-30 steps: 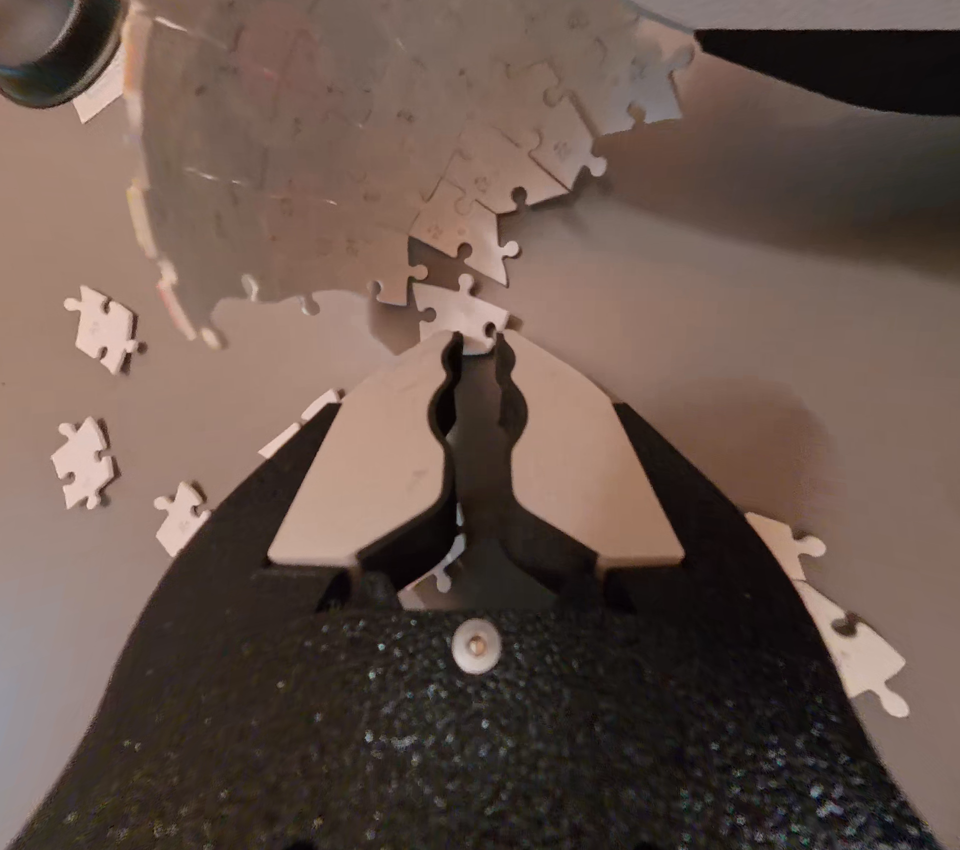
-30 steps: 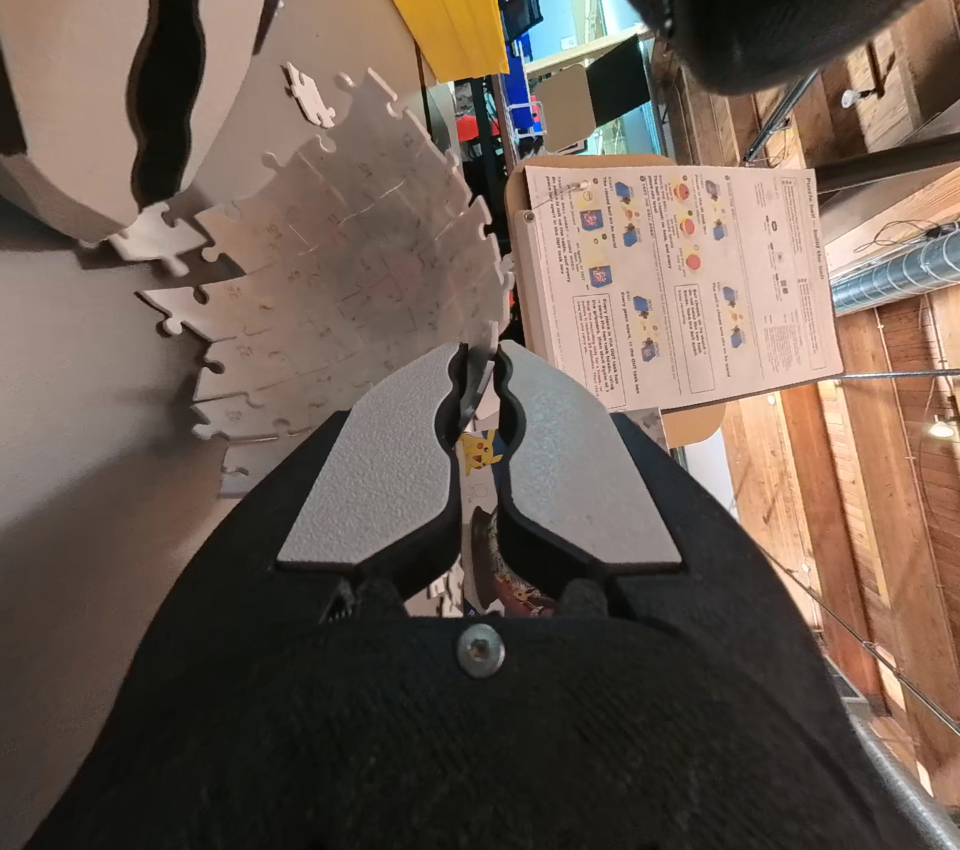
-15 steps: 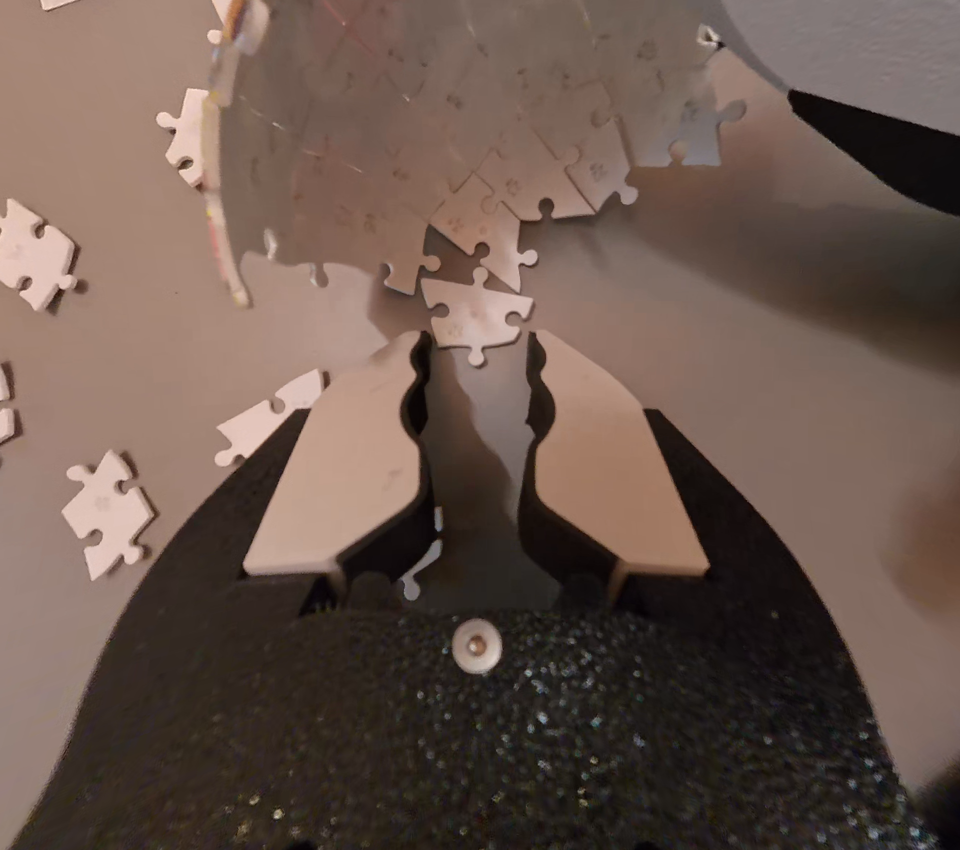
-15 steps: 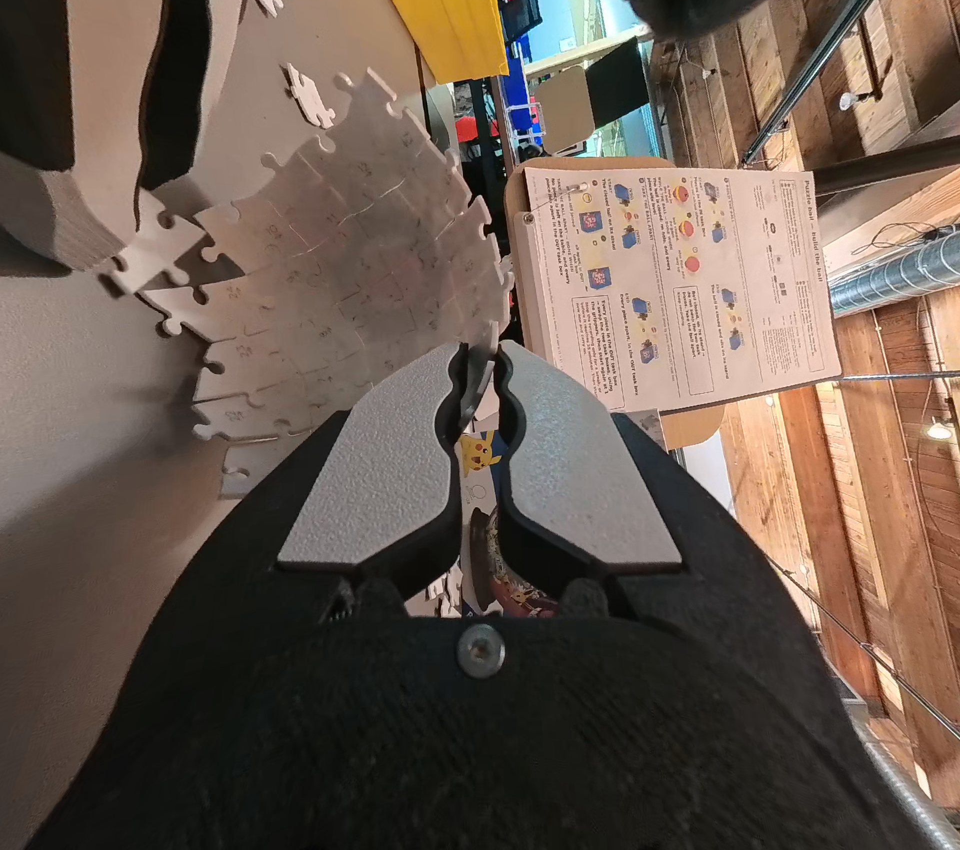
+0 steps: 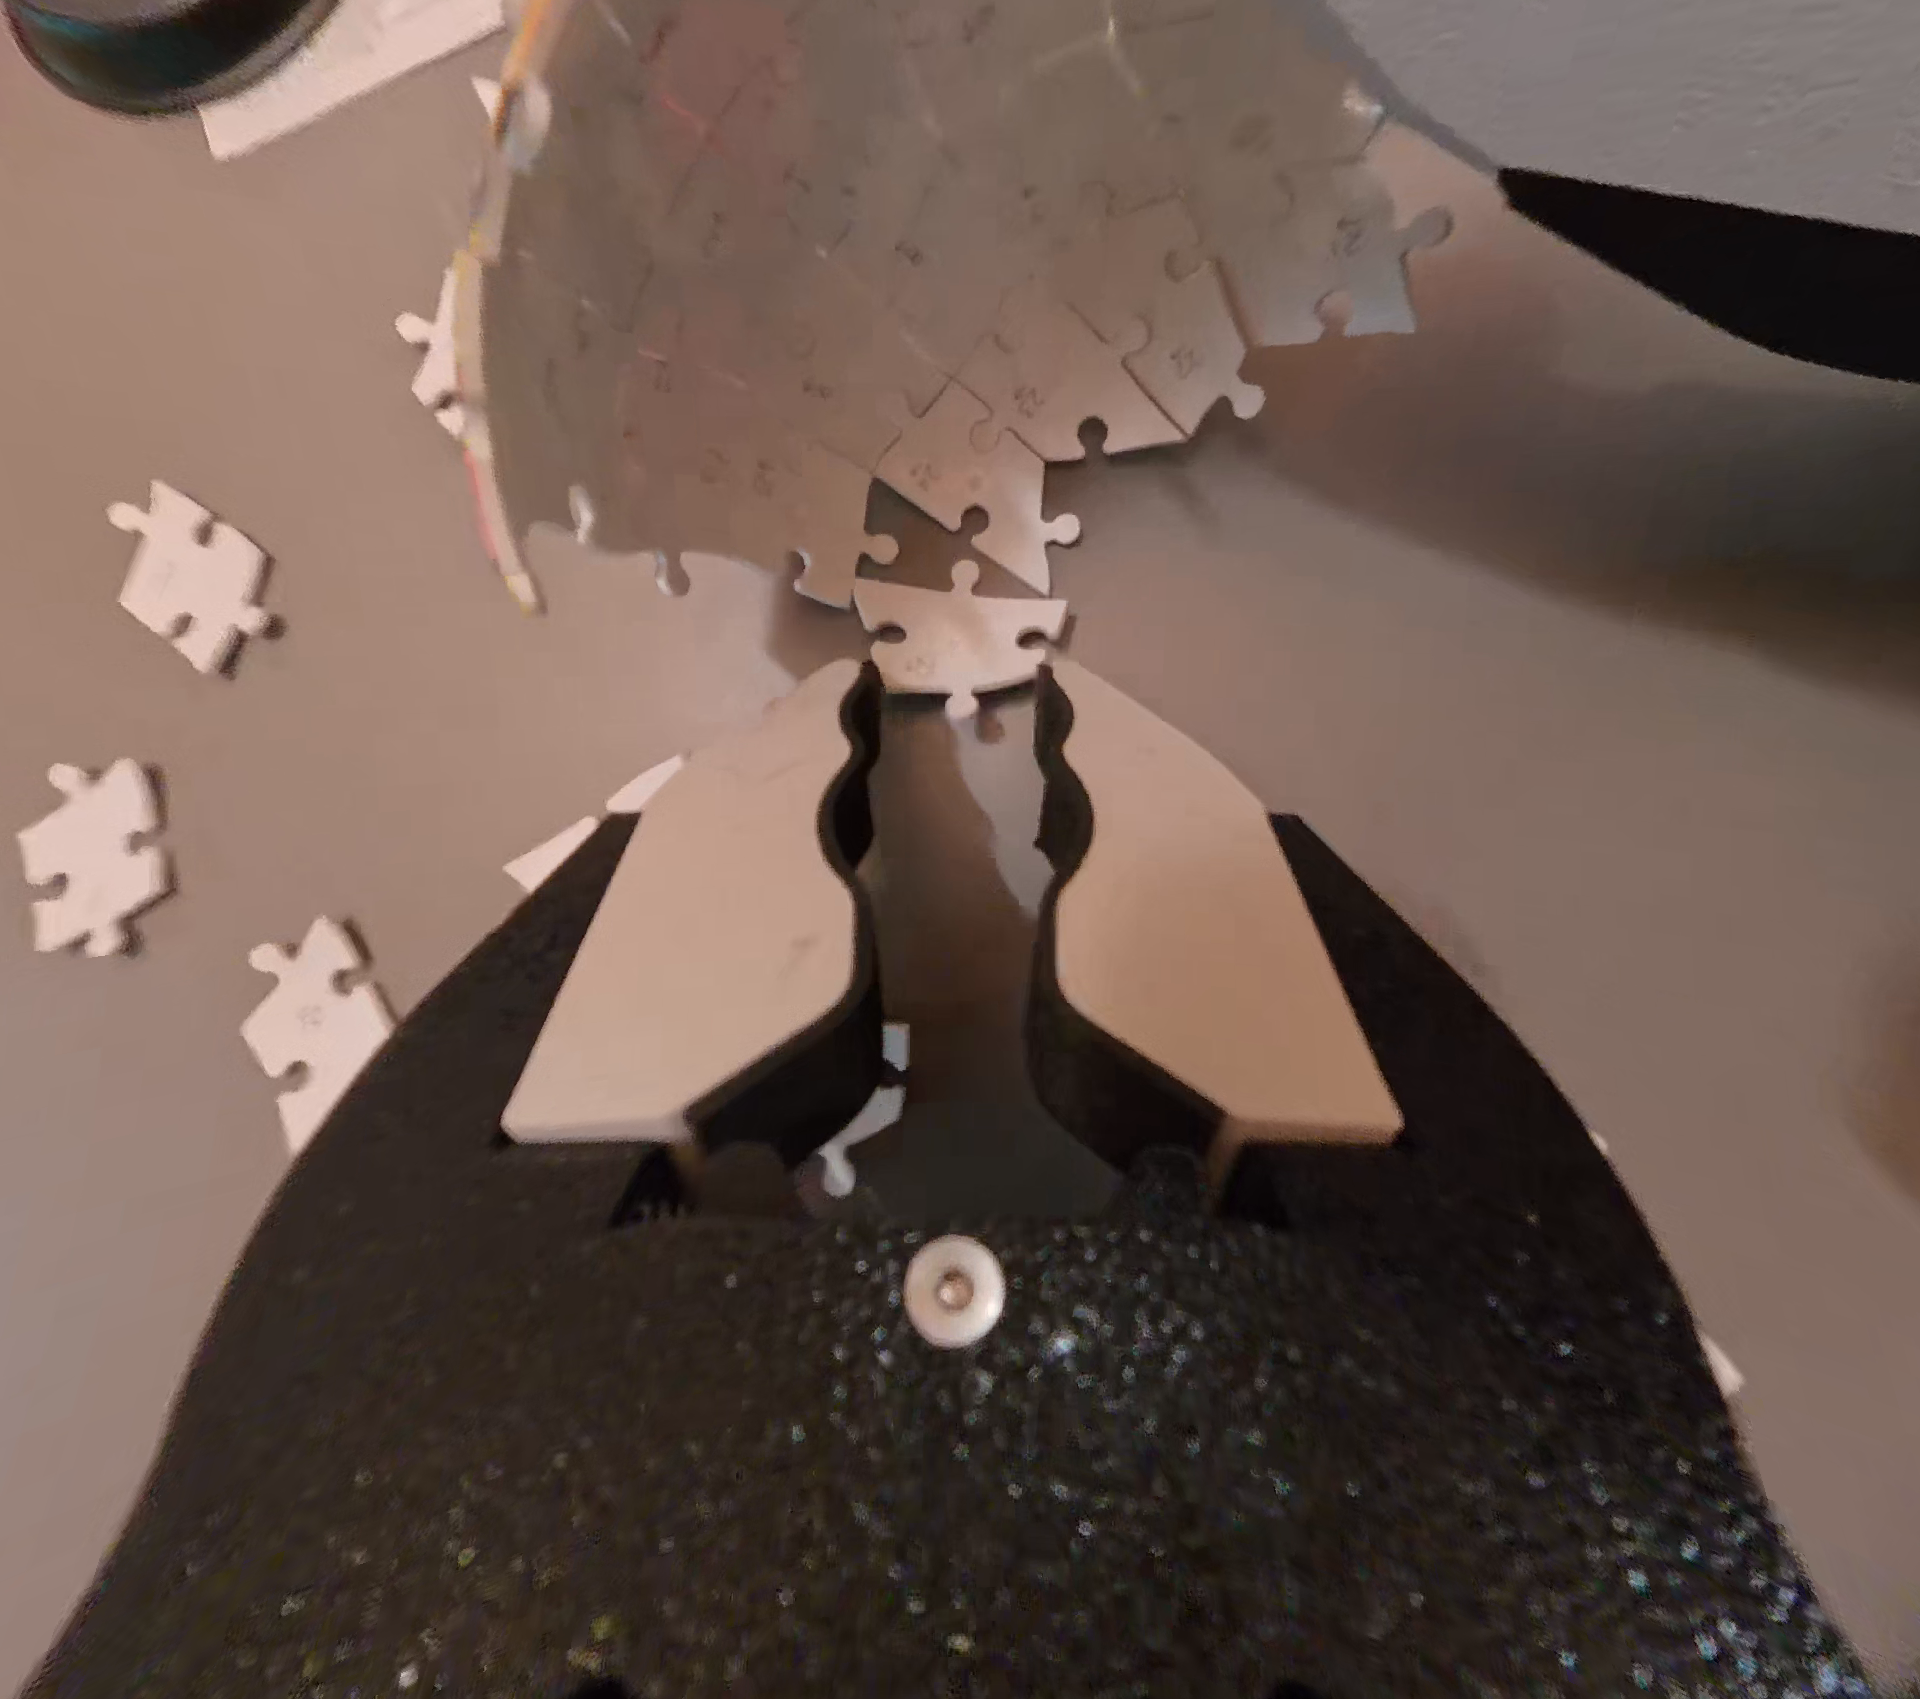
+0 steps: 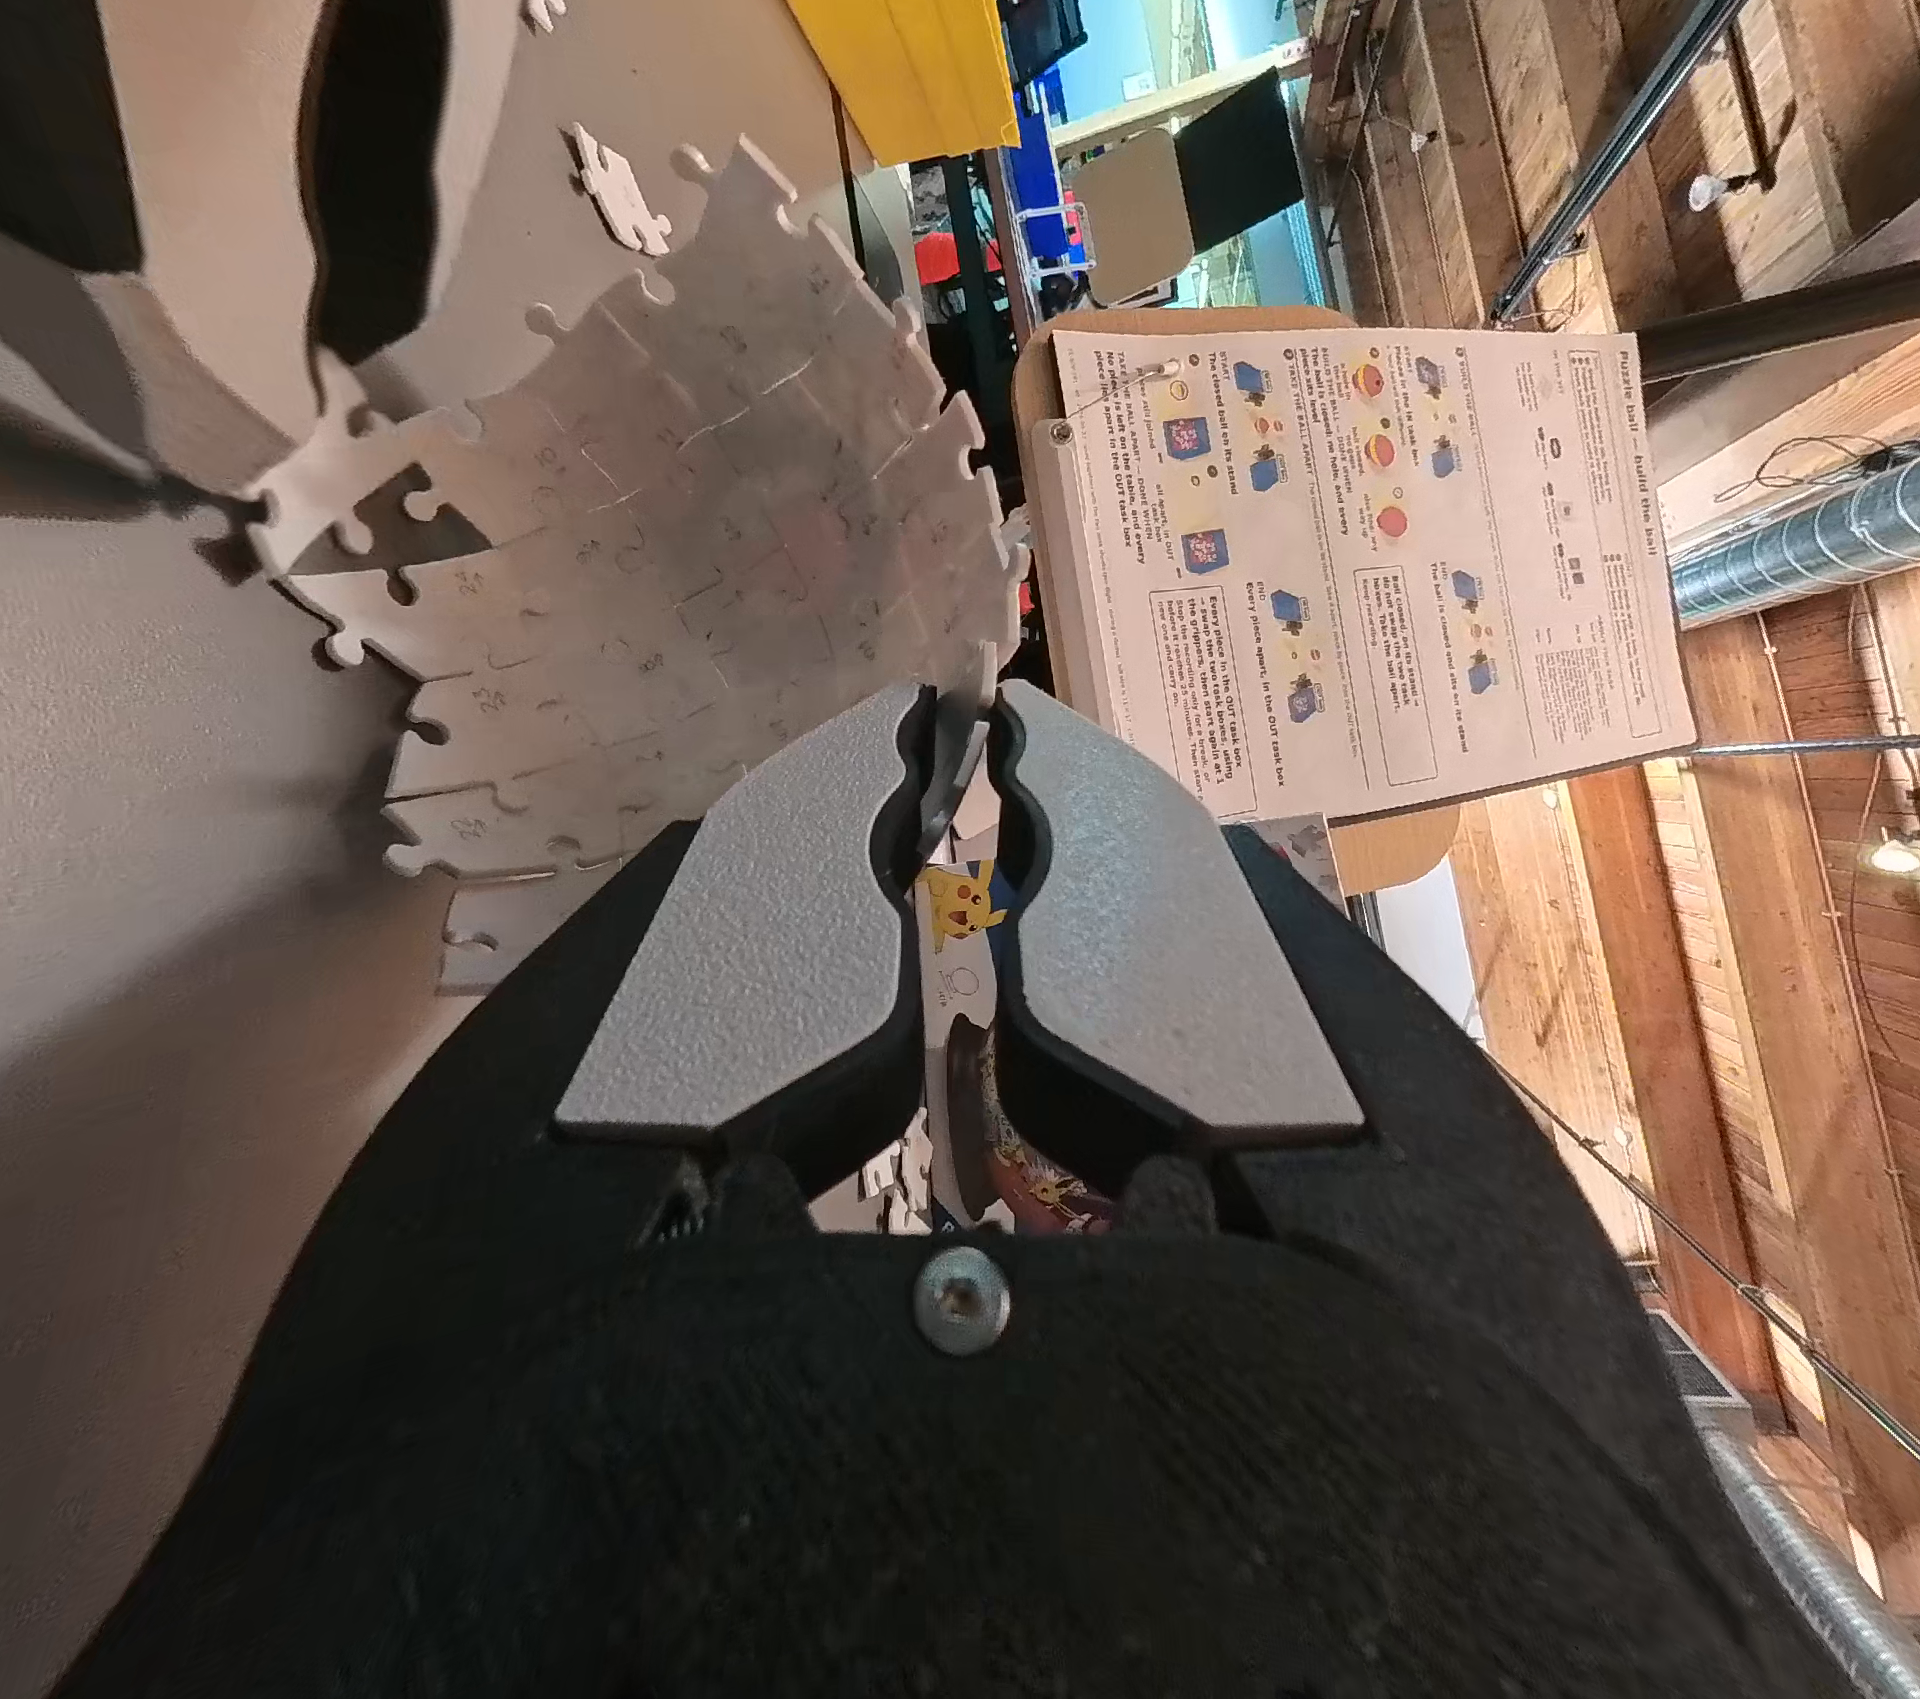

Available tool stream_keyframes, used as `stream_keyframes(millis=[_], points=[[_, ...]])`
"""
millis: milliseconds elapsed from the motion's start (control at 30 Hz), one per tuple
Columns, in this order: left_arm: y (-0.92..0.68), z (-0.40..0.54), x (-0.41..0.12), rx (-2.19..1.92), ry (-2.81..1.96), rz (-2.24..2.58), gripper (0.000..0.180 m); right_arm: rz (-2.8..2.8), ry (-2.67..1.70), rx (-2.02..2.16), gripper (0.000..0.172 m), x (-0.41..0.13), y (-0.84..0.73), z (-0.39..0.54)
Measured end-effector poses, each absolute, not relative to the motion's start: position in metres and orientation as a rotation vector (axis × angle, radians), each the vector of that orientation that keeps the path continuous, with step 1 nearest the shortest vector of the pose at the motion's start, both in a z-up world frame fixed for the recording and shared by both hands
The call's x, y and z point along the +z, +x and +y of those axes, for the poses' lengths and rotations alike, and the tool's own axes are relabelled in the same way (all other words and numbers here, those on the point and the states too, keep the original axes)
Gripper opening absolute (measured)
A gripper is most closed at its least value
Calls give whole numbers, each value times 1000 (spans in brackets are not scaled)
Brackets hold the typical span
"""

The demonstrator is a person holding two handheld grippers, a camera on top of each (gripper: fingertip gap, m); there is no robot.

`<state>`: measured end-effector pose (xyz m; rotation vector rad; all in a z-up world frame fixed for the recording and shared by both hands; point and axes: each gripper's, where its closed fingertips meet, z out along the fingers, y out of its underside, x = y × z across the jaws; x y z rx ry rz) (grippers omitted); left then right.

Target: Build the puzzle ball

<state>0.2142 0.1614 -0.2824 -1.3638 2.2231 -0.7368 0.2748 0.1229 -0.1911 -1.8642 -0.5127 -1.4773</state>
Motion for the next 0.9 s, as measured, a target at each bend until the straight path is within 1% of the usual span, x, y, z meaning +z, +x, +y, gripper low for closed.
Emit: stream_keyframes(millis=[300, 467, 633, 767, 900], points=[[230, 162, -274, -583, -956, 2232, 27, -521, -1862, -1477, 8, -191, 275, 123], [228, 169, -279, -563, -952, 2266, 27, -535, -1860, -1469, 8, -192, 276, 123], [227, 169, -278, -560, -897, 2277, 19, -549, -1860, -1464, 9, -191, 277, 124], [227, 167, -276, -581, -926, 2264, 25, -558, -1856, -1464, 8, -191, 278, 124], [229, 156, -273, -630, -932, 2243, 18, -554, -1851, -1460, 8, -192, 278, 125]])
